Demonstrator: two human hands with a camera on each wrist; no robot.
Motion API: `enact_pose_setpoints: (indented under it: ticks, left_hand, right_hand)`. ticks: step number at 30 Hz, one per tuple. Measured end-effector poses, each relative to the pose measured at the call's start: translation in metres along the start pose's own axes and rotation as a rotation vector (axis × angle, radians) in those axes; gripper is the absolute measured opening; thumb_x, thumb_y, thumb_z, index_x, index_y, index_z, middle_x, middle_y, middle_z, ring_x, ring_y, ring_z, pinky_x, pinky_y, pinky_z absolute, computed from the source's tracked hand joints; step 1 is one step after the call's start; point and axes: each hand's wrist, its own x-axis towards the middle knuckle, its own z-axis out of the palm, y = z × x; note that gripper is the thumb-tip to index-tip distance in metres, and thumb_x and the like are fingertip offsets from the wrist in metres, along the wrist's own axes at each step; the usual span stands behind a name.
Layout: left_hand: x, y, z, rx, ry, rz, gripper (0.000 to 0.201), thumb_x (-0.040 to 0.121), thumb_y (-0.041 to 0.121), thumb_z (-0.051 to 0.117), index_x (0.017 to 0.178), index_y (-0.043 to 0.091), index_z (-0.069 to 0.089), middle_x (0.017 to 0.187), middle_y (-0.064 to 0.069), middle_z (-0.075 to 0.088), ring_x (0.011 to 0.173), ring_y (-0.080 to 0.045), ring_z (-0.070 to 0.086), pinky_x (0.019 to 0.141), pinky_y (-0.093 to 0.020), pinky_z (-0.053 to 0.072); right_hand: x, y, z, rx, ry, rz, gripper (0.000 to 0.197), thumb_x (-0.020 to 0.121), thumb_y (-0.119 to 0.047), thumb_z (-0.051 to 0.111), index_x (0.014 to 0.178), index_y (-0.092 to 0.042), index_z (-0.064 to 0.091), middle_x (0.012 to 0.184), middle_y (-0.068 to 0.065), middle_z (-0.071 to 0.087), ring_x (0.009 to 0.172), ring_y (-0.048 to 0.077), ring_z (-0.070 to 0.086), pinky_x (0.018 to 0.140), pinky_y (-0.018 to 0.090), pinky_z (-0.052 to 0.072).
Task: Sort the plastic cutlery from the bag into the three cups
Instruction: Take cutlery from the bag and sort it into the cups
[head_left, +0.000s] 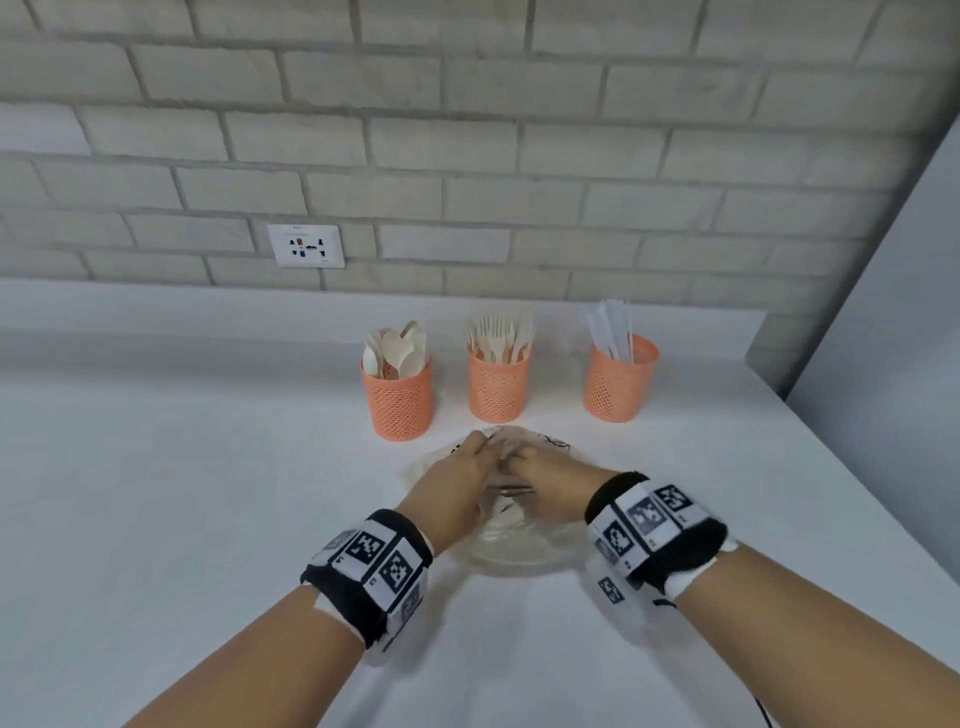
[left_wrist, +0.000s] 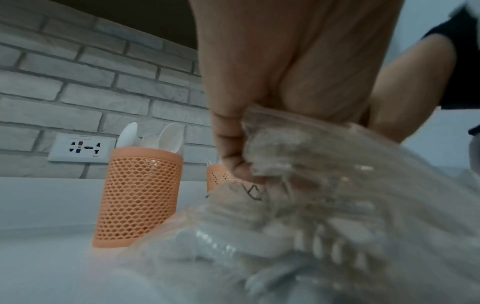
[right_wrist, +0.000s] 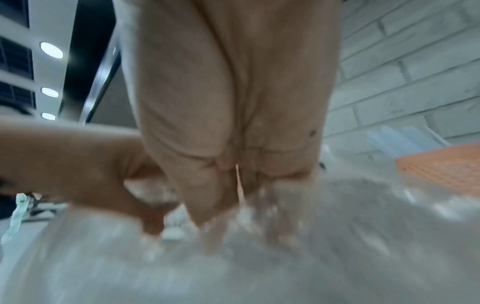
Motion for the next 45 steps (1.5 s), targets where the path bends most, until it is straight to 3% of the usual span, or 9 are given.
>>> enact_pose_setpoints:
  ticks: [5,9,14,24,28,32,37,41,45]
  left_hand:
    - [-0.004,-0.005,-0.01,-0.169,0.154,0.062,0.076,0.07,-0.017,0.047,0.139,0.011,0.035,0.127,-0.008,0.039,0.099,-0.03,0.056,0.08,-0.03,0.049]
    - [-0.012,-0.016,-0.023,-0.209,0.185,0.06,0.074,0.068,-0.018,0.045,0.136,0.011,0.04,0.127,-0.01,0.039,0.083,-0.015,0.042,0.068,-0.001,0.035]
    - [-0.024,-0.021,-0.027,-0.229,0.172,0.049,0.07,0.071,-0.016,0.044,0.135,0.01,0.042,0.127,-0.012,0.038,0.067,-0.004,0.04,0.064,-0.003,0.035]
    - [-0.032,-0.031,-0.036,-0.22,0.181,0.023,0.069,0.072,-0.018,0.044,0.133,0.015,0.047,0.124,-0.008,0.038,0.068,-0.009,0.04,0.063,0.0,0.034]
    - [-0.031,-0.035,-0.036,-0.282,0.183,0.004,0.063,0.071,-0.016,0.046,0.122,0.021,0.054,0.117,0.001,0.038,0.065,-0.004,0.044,0.064,-0.009,0.04]
    - [-0.027,-0.042,-0.038,-0.343,0.236,-0.044,0.057,0.072,-0.015,0.047,0.115,0.021,0.059,0.113,0.002,0.04,0.077,-0.004,0.048,0.066,-0.008,0.04]
    - [-0.02,-0.047,-0.039,-0.402,0.273,-0.072,0.053,0.075,-0.016,0.045,0.114,0.016,0.059,0.118,0.004,0.05,0.103,-0.01,0.049,0.08,-0.001,0.033]
    - [-0.016,-0.049,-0.033,-0.441,0.317,-0.143,0.055,0.077,-0.017,0.041,0.115,0.015,0.063,0.119,0.002,0.057,0.108,-0.012,0.051,0.091,-0.014,0.035]
    - [-0.013,-0.052,-0.029,-0.374,0.255,-0.229,0.045,0.081,-0.012,0.044,0.119,0.008,0.058,0.117,-0.01,0.062,0.109,-0.027,0.056,0.081,-0.018,0.035]
  right_hand:
    - [0.014,0.005,0.031,-0.141,0.029,-0.006,0.091,0.077,-0.028,0.07,0.146,-0.016,0.012,0.15,0.008,0.025,0.134,0.027,0.031,0.112,0.037,0.03]
    - [0.017,-0.006,0.02,-0.082,0.072,0.051,0.096,0.074,-0.016,0.073,0.146,-0.012,0.009,0.144,0.01,0.028,0.13,0.028,0.034,0.107,0.035,0.031]
    - [0.02,-0.011,0.021,-0.18,0.12,-0.051,0.057,0.077,-0.013,0.068,0.126,-0.006,0.038,0.129,0.011,0.038,0.117,0.027,0.04,0.098,0.033,0.033]
    - [0.018,-0.017,0.019,0.056,0.041,0.041,0.032,0.089,-0.001,0.046,0.121,0.0,0.049,0.125,0.022,0.044,0.115,0.034,0.046,0.095,0.039,0.036]
    - [0.011,-0.011,0.013,0.1,0.19,-0.001,0.022,0.085,-0.028,0.053,0.104,-0.018,0.052,0.101,0.003,0.057,0.094,0.022,0.054,0.093,0.041,0.045]
    - [0.011,-0.004,0.004,0.234,0.208,0.036,0.055,0.07,-0.056,0.048,0.121,-0.034,0.046,0.124,-0.004,0.058,0.114,0.019,0.054,0.101,0.04,0.043]
    - [-0.003,-0.004,0.002,0.402,0.135,-0.013,0.052,0.087,-0.02,0.06,0.136,-0.016,0.041,0.141,-0.001,0.047,0.129,0.017,0.044,0.108,0.025,0.032]
    - [-0.005,0.001,-0.001,0.646,0.267,-0.057,0.06,0.079,-0.012,0.068,0.135,-0.021,0.046,0.137,-0.004,0.051,0.128,0.011,0.044,0.11,0.024,0.031]
    - [-0.015,0.001,-0.013,0.961,0.241,-0.074,0.044,0.074,0.008,0.068,0.108,-0.019,0.058,0.098,-0.007,0.064,0.092,0.005,0.06,0.076,0.006,0.046]
